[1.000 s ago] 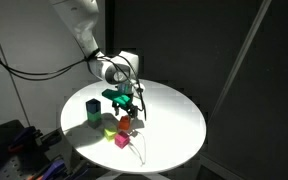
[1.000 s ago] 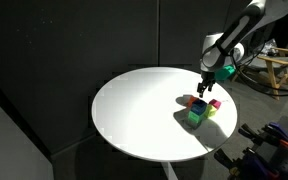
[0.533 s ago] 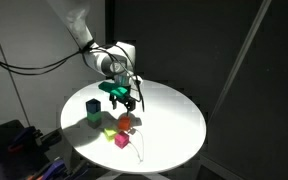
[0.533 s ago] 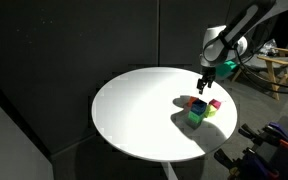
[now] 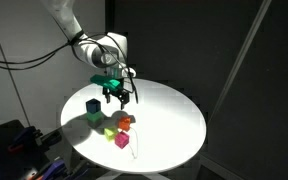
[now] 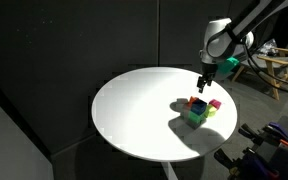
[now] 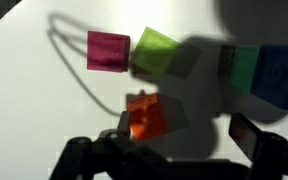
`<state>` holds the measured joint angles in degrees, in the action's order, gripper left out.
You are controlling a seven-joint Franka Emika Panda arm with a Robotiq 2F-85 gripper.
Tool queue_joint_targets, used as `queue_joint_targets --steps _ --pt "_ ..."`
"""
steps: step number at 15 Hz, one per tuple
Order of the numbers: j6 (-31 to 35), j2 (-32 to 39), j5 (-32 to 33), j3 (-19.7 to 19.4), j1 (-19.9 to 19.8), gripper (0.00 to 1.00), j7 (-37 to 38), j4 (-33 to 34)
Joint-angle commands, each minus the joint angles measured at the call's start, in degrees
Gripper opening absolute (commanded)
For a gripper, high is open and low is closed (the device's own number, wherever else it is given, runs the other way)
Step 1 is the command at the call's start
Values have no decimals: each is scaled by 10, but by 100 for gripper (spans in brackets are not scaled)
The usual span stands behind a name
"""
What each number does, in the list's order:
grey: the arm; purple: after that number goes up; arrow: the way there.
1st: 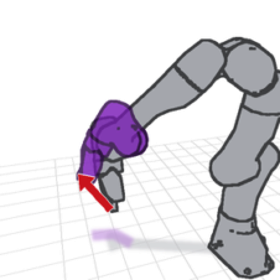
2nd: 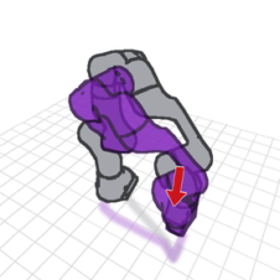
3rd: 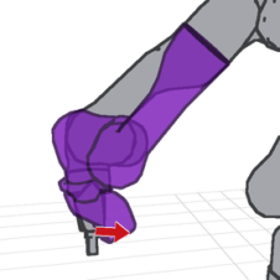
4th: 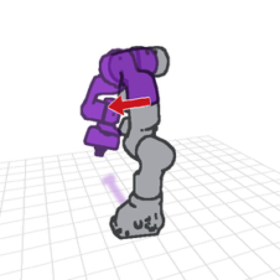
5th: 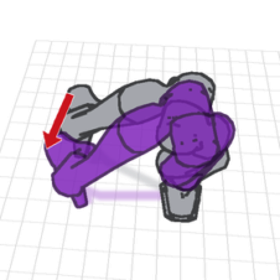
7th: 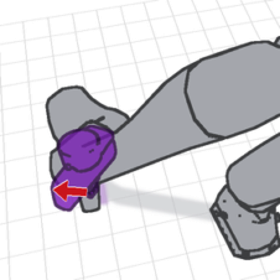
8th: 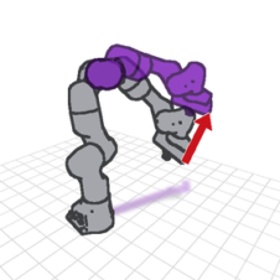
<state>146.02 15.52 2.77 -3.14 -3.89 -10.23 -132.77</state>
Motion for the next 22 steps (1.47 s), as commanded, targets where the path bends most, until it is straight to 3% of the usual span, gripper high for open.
queue_joint_targets --steps 1,11,22 --pt "-8 -57 15 3 7 100 9 -40" --pt "-2 -139 -1 22 22 100 2 -112" --pt "64 -134 -62 48 42 100 -15 -149"
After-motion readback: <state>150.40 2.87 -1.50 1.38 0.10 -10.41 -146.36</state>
